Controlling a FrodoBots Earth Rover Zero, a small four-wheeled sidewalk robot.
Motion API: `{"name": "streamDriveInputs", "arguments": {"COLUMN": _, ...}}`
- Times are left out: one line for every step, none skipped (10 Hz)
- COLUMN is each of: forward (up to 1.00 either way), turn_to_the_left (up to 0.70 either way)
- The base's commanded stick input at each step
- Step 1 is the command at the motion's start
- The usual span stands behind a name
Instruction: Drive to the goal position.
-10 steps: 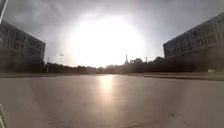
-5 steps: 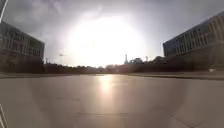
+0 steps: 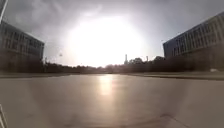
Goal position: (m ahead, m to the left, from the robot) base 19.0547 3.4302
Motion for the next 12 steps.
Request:
{"name": "streamDriveInputs", "arguments": {"forward": 0.7, "turn_to_the_left": 0.1}}
{"name": "streamDriveInputs", "arguments": {"forward": 0.7, "turn_to_the_left": 0.01}}
{"name": "streamDriveInputs", "arguments": {"forward": 0.7, "turn_to_the_left": 0.0}}
{"name": "streamDriveInputs", "arguments": {"forward": 0.7, "turn_to_the_left": 0.0}}
{"name": "streamDriveInputs", "arguments": {"forward": 0.7, "turn_to_the_left": 0.0}}
{"name": "streamDriveInputs", "arguments": {"forward": 0.7, "turn_to_the_left": 0.0}}
{"name": "streamDriveInputs", "arguments": {"forward": 0.7, "turn_to_the_left": 0.0}}
{"name": "streamDriveInputs", "arguments": {"forward": 0.7, "turn_to_the_left": 0.0}}
{"name": "streamDriveInputs", "arguments": {"forward": 0.7, "turn_to_the_left": 0.0}}
{"name": "streamDriveInputs", "arguments": {"forward": 0.7, "turn_to_the_left": 0.0}}
{"name": "streamDriveInputs", "arguments": {"forward": 0.7, "turn_to_the_left": 0.0}}
{"name": "streamDriveInputs", "arguments": {"forward": 0.7, "turn_to_the_left": 0.0}}
